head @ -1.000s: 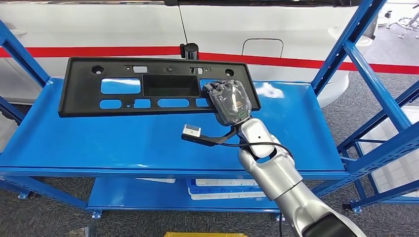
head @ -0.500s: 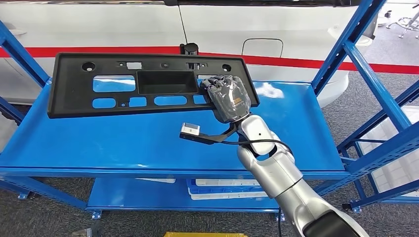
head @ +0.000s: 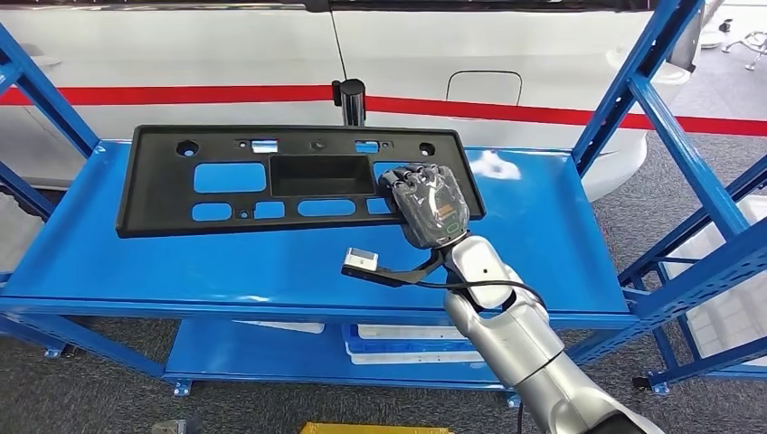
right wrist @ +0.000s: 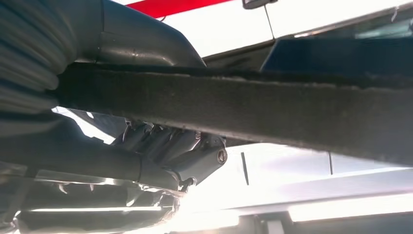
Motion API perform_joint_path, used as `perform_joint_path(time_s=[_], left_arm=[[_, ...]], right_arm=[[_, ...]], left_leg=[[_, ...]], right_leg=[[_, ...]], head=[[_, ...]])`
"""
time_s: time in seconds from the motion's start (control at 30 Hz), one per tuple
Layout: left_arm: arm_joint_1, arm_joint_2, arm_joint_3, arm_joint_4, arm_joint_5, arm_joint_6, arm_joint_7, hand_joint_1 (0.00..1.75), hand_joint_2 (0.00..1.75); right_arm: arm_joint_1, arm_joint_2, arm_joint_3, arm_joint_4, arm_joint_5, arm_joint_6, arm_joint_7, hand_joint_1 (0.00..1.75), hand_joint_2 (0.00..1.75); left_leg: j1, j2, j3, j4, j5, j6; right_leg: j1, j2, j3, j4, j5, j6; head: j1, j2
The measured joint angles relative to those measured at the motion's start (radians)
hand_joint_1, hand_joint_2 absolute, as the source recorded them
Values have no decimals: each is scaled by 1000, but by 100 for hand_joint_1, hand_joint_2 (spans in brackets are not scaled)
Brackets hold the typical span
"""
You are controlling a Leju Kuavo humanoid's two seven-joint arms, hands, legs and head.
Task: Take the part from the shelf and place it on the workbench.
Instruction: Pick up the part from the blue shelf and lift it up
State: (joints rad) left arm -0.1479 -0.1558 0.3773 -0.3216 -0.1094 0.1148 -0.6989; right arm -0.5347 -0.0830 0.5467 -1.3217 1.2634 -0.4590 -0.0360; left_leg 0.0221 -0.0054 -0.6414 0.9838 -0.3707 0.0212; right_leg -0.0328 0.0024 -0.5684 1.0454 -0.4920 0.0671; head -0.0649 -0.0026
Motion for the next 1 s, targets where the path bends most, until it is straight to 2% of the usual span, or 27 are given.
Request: perform_joint_path(time_s=[0.03, 0.13, 0.17, 0.2, 0.23, 0.3, 0.33, 0.37, 0.4, 0.47, 0.5, 0.53, 0.6, 0.67, 0.7, 0.73, 0.8, 0.83, 0.87, 0.9, 0.93, 0.97, 1.0], left_arm=[[-4, 3, 0, 3, -4, 0, 1, 0, 0], [-10, 13, -2, 10, -13, 1, 8, 0, 0], [-11, 16, -2, 12, -15, 2, 10, 0, 0], [-11, 19, -3, 14, -19, 3, 12, 0, 0], [-11, 21, -3, 16, -22, 4, 12, 0, 0], [-12, 23, -5, 18, -27, 8, 12, 0, 0], [-12, 24, -5, 19, -30, 11, 13, 0, 0], [-12, 25, -6, 20, -33, 13, 14, 0, 0], [-12, 25, -7, 22, -36, 16, 16, 0, 0], [-15, 26, -13, 24, -43, 19, 17, 0, 0], [-17, 26, -16, 25, -45, 20, 18, 0, 0], [-20, 27, -19, 26, -46, 21, 19, 0, 0], [-23, 29, -23, 27, -48, 23, 20, 0, 0], [-24, 29, -24, 28, -48, 25, 22, 0, 0], [-25, 29, -24, 29, -48, 25, 23, 0, 0], [-26, 29, -24, 30, -47, 26, 24, 0, 0], [-25, 29, -24, 33, -46, 27, 24, 0, 0], [-23, 29, -24, 34, -45, 27, 24, 0, 0], [-22, 29, -24, 36, -44, 28, 24, 0, 0], [-21, 29, -24, 37, -43, 28, 24, 0, 0], [-20, 29, -24, 39, -41, 28, 22, 0, 0], [-19, 29, -24, 40, -40, 28, 21, 0, 0], [-19, 30, -24, 41, -40, 28, 18, 0, 0]], right_arm=[[5, -2, 0, -6, 0, -4, 0, 171, 175], [25, -5, 0, -18, 2, -11, 1, 171, 175], [33, -6, 0, -21, 3, -13, 1, 171, 175], [39, -7, 0, -24, 4, -15, 1, 171, 175], [44, -8, 0, -26, 5, -18, 1, 171, 175], [55, -11, -1, -29, 5, -25, 1, 171, 175], [60, -12, -2, -29, 5, -28, 1, 171, 175], [66, -14, -3, -30, 6, -30, 1, 171, 175], [72, -15, -4, -33, 6, -30, 1, 171, 175], [81, -18, -10, -41, 6, -31, 1, 171, 175], [84, -20, -13, -47, 6, -32, 1, 171, 175], [85, -21, -16, -51, 6, -33, 1, 171, 175], [88, -22, -20, -59, 6, -36, 1, 171, 175], [92, -24, -23, -67, 6, -39, 1, 171, 175], [94, -26, -25, -71, 6, -41, 1, 171, 175], [96, -28, -28, -74, 6, -42, 1, 171, 175], [101, -33, -31, -79, 6, -44, 1, 171, 175], [106, -35, -33, -81, 6, -44, 1, 171, 175], [111, -37, -34, -83, 6, -44, 1, 171, 175], [116, -39, -35, -84, 5, -44, 1, 171, 175], [120, -41, -36, -86, 3, -44, 1, 171, 175], [123, -43, -37, -87, -1, -45, 1, 171, 175], [124, -44, -38, -91, -7, -45, 0, 171, 175]], left_leg=[[-1, -2, -7, 12, -2, -7], [3, -6, -19, 32, -4, -21], [6, -4, -24, 43, -17, -25], [8, -2, -34, 68, -43, -29], [10, 1, -50, 113, -83, -32], [9, 3, -87, 239, -169, -34], [9, 3, -96, 288, -194, -33], [7, 3, -90, 309, -200, -28], [3, 3, -65, 292, -190, -20], [-10, 3, 27, 171, -160, 11], [-17, 7, 67, 112, -152, 25], [-25, 10, 93, 70, -147, 36], [-36, 15, 103, 46, -137, 44], [-36, 15, 105, 19, -111, 50], [-34, 17, 103, 5, -95, 51], [-30, 18, 99, -8, -79, 51], [-28, 19, 77, -13, -57, 49], [-26, 19, 64, -12, -48, 45], [-24, 19, 51, -11, -39, 41], [-20, 19, 37, -8, -30, 35], [-15, 19, 23, -3, -23, 28], [-12, 20, 8, 6, -17, 21], [-10, 19, -8, 17, -12, 14]], right_leg=[[0, 3, 14, -23, 6, -4], [1, 8, 2, -12, 7, -31], [2, 8, -3, -9, 10, -41], [3, 7, -9, -9, 16, -52], [5, 7, -16, -9, 23, -62], [14, 5, -32, -8, 34, -77], [19, 5, -41, -8, 40, -82], [25, 4, -49, -8, 46, -85], [31, 4, -56, -8, 52, -87], [39, 4, -68, -8, 64, -88], [41, 3, -71, -10, 71, -86], [40, 1, -73, -12, 77, -82], [34, -3, -73, -17, 89, -70], [34, -4, -79, -17, 92, -60], [36, -3, -88, -2, 75, -60], [36, -2, -102, 31, 45, -62], [28, -2, -135, 143, -35, -67], [22, -2, -145, 198, -60, -62], [16, -2, -143, 230, -68, -52], [10, -2, -126, 228, -59, -37], [4, -3, -91, 191, -40, -20], [-3, -3, -46, 127, -26, -5], [-4, -2, 1, 61, -23, 3]], head=[[1, 0], [1, 0], [0, 0], [-1, 0], [-1, 0], [-2, 0], [-2, 0], [-2, 0], [-2, 0], [-2, 0], [0, 0], [2, 0], [4, 0], [3, 0], [4, 0], [6, 0], [9, 1], [10, 1], [11, 1], [11, 1], [11, 1], [12, 1], [14, 1]])
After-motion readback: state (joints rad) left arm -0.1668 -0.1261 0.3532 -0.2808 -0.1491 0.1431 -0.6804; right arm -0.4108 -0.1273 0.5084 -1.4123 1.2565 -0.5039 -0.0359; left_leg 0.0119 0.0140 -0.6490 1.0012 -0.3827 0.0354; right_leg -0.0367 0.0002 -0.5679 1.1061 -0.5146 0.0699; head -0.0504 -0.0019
